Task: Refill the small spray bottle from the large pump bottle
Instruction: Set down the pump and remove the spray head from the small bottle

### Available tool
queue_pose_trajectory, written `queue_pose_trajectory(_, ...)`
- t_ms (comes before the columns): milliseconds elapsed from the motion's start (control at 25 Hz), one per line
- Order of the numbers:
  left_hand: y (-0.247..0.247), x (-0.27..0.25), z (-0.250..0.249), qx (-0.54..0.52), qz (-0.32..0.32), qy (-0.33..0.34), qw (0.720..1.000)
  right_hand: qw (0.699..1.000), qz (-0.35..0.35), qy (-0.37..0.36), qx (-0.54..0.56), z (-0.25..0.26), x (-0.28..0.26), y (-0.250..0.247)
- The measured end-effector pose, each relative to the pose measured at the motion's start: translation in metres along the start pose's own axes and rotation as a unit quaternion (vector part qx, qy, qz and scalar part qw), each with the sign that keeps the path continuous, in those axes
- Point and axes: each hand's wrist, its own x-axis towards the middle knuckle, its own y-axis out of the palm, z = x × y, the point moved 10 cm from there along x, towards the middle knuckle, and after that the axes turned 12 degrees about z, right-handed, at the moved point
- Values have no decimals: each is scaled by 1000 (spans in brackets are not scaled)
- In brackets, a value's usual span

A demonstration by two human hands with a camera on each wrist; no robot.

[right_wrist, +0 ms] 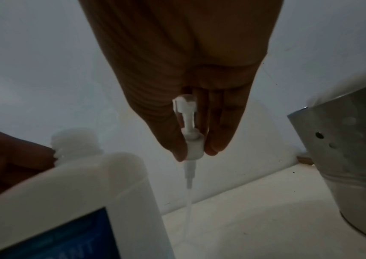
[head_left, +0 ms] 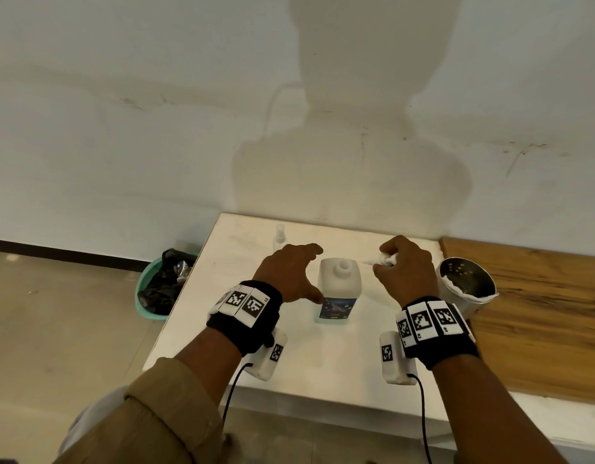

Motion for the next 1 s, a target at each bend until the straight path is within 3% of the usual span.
queue_pose_trajectory(200, -11, 2, 28, -33, -5, -42, 999, 989, 89, 81, -84, -24, 3, 33)
queue_pose_trajectory(520, -42, 0, 67, -77, -138, -122, 980, 962, 190, 118, -158, -35, -6, 76)
queue_pose_trajectory(640, -40, 2, 77, -81, -150, -149, 974, 956, 208, 129, -164, -40, -7, 83)
queue_pose_trajectory(1000, -34, 7, 78, -64, -135, -149, 978, 952, 216, 129, -176, -45, -11, 95)
